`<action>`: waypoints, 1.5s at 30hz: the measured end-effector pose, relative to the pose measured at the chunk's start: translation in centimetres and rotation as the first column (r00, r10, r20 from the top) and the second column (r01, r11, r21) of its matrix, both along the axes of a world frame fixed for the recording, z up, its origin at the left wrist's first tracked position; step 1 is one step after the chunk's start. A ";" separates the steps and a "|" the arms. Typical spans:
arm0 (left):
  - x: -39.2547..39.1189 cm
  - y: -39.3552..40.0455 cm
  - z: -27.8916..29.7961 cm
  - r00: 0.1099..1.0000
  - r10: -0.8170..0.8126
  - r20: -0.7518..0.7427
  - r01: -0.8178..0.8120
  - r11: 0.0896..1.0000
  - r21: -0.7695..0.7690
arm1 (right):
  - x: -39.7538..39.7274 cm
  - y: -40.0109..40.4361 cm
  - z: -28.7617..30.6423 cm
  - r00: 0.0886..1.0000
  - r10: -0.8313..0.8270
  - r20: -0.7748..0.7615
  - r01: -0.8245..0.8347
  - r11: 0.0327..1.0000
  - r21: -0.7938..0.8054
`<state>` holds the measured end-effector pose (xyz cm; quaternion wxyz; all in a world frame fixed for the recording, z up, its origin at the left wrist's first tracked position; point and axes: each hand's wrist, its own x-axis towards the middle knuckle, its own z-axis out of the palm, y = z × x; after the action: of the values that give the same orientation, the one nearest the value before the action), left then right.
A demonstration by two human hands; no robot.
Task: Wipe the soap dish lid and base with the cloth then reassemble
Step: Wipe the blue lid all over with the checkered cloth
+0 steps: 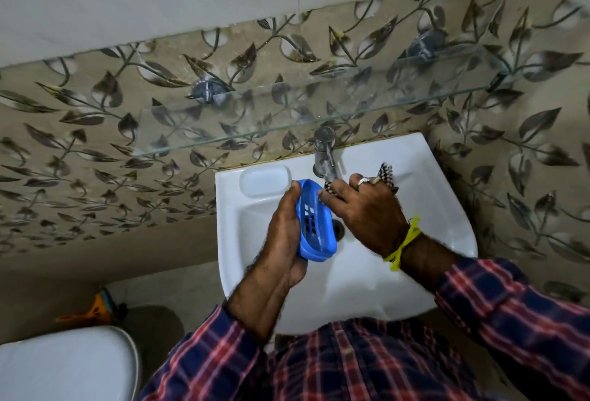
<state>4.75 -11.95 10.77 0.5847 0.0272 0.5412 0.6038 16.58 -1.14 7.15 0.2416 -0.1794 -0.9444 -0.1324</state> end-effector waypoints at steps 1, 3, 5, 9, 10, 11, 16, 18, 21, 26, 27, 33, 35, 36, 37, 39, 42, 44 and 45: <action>-0.1 0.0 -0.1 1.000 0.002 0.027 -0.002 1.000 -0.013 | 0.0 0.0 0.3 1.000 -0.006 0.001 0.006 0.998 -0.056; -0.3 -0.1 -0.6 0.998 0.016 0.056 -0.015 1.000 -0.011 | 0.0 -0.2 1.4 0.994 -0.103 -0.035 0.087 0.947 -0.310; -0.7 -0.1 -1.3 0.999 0.041 0.032 -0.041 0.999 0.012 | 0.3 0.1 3.1 0.955 -0.292 -0.042 0.195 0.732 -0.652; -0.5 -0.1 -1.9 0.992 0.008 -0.126 -0.005 1.000 0.025 | 0.5 0.9 4.3 0.898 -0.381 0.220 0.300 0.164 -0.940; -0.2 -0.1 -1.9 0.986 -0.008 -0.164 0.013 0.999 0.031 | 0.2 0.9 4.5 0.888 -0.361 0.285 0.322 0.047 -0.946; 0.1 0.0 -1.8 0.979 -0.021 -0.201 0.032 0.998 0.051 | -0.2 0.8 4.4 0.874 -0.363 0.322 0.309 -0.096 -0.946; 1.3 0.4 -1.8 0.919 -0.009 -0.393 0.085 0.981 0.176 | -1.1 0.4 4.5 0.810 -0.437 0.392 -0.021 -0.689 -0.724; 1.5 0.3 -2.2 0.902 -0.016 -0.432 0.107 0.977 0.187 | -1.1 0.4 4.2 0.793 -0.470 0.386 -0.102 -0.728 -0.678; 1.9 0.2 -2.6 0.894 -0.015 -0.448 0.113 0.974 0.194 | -1.0 0.6 3.8 0.766 -0.549 0.335 -0.202 -0.700 -0.685; 1.8 0.4 -3.1 0.911 -0.015 -0.412 0.117 0.968 0.223 | -1.2 0.2 4.0 0.739 -0.583 0.339 -0.338 -0.756 -0.561; 1.9 0.3 -3.1 0.919 -0.022 -0.394 0.119 0.967 0.225 | -1.4 0.0 4.4 0.730 -0.595 0.337 -0.366 -0.755 -0.544; 1.3 0.8 -2.4 0.948 -0.045 -0.316 0.135 0.954 0.269 | -1.4 -1.1 6.6 0.704 -0.700 0.124 -0.478 -0.595 -0.646; 1.5 0.9 -2.2 0.948 -0.053 -0.314 0.144 0.950 0.276 | -1.3 -0.9 6.9 0.679 -0.721 0.137 -0.480 -0.577 -0.661; 1.6 0.7 -2.2 0.952 -0.049 -0.302 0.137 0.951 0.276 | -1.4 -1.1 6.9 0.666 -0.732 0.145 -0.474 -0.565 -0.675; 1.6 0.6 -2.3 0.956 -0.041 -0.290 0.125 0.952 0.280 | -1.5 -1.5 6.9 0.663 -0.736 0.136 -0.470 -0.550 -0.690; 1.3 0.5 -2.2 0.968 -0.026 -0.251 0.101 0.951 0.291 | -2.0 -2.4 6.9 0.694 -0.719 0.041 -0.449 -0.476 -0.756; 0.5 0.2 -1.8 0.985 -0.059 -0.164 0.106 0.950 0.293 | -1.7 -2.2 7.2 0.809 -0.580 -0.095 -0.326 -0.308 -0.894; -0.1 0.3 -1.7 0.997 -0.074 -0.026 0.079 0.956 0.281 | -0.5 -0.9 7.7 0.845 -0.512 -0.154 -0.284 -0.186 -0.940; -0.4 0.4 -1.6 0.998 -0.061 0.030 0.050 0.960 0.275 | 0.2 -0.2 8.0 0.837 -0.513 -0.188 -0.281 -0.109 -0.953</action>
<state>4.30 -11.58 9.12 0.6023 0.1114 0.4402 0.6565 16.78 -1.36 15.16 0.2564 -0.4132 -0.5927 0.6420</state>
